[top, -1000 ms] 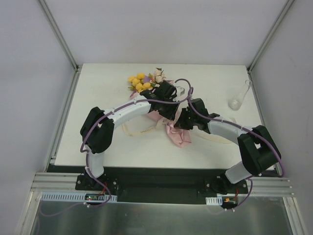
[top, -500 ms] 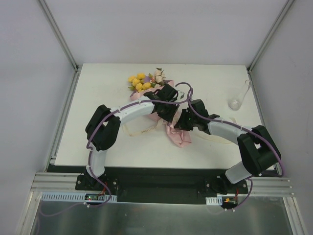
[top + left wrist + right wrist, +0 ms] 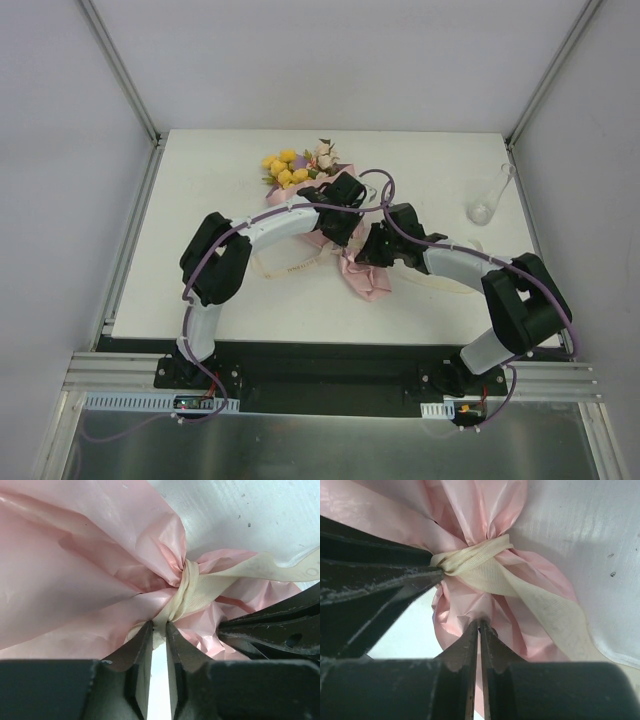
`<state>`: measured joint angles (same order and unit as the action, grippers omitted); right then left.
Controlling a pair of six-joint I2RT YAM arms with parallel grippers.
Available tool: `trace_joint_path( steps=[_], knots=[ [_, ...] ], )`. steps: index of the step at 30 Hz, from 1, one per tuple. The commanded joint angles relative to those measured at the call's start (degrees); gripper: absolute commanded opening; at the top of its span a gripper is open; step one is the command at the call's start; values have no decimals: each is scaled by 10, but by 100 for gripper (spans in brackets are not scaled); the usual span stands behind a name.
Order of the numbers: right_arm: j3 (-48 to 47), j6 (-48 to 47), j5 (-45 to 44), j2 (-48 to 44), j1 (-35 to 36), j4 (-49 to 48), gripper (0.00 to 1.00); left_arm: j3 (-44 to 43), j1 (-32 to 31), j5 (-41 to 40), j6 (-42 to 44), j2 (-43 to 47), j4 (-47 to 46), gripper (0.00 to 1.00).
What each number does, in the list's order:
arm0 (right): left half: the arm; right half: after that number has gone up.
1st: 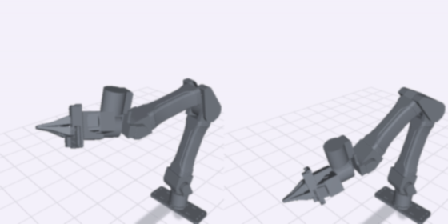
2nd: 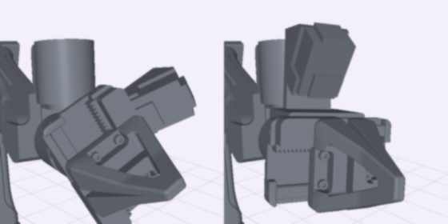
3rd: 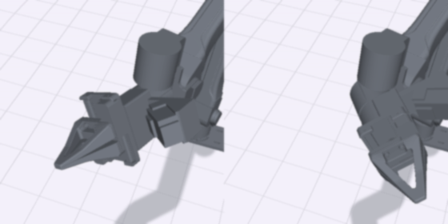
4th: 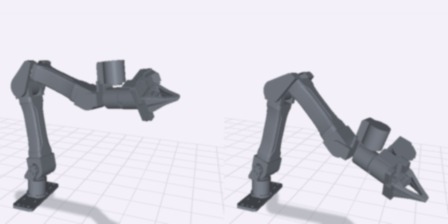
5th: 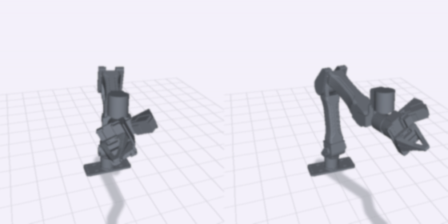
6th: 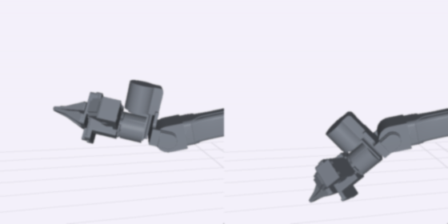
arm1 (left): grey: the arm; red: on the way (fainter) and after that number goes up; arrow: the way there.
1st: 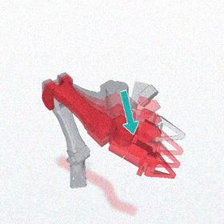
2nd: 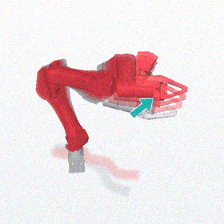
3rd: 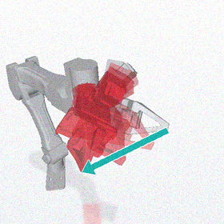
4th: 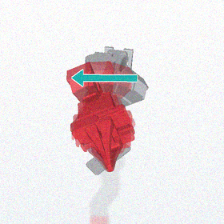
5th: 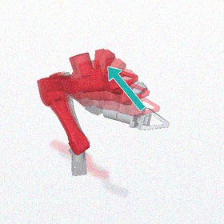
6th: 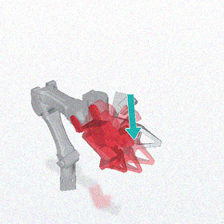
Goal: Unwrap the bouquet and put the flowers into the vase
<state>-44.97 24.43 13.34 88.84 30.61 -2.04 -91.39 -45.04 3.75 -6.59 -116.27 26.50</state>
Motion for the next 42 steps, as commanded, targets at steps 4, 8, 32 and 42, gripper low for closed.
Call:
trace_joint_path(
  steps=[4,8,32,42],
  knots=[
    [6,5,3,2,-2,-22,8,-25,-4,-35,16,6,25,0],
    [8,11,-8,1,-2,-22,8,-9,-5,-62,-4,52,24,0],
    [-122,33,40,15,-47,40,34,26,-6,6,-70,102,-14,0],
    [-85,56,34,18,-35,-15,17,18,5,-6,-64,95,-14,0]
  ],
)
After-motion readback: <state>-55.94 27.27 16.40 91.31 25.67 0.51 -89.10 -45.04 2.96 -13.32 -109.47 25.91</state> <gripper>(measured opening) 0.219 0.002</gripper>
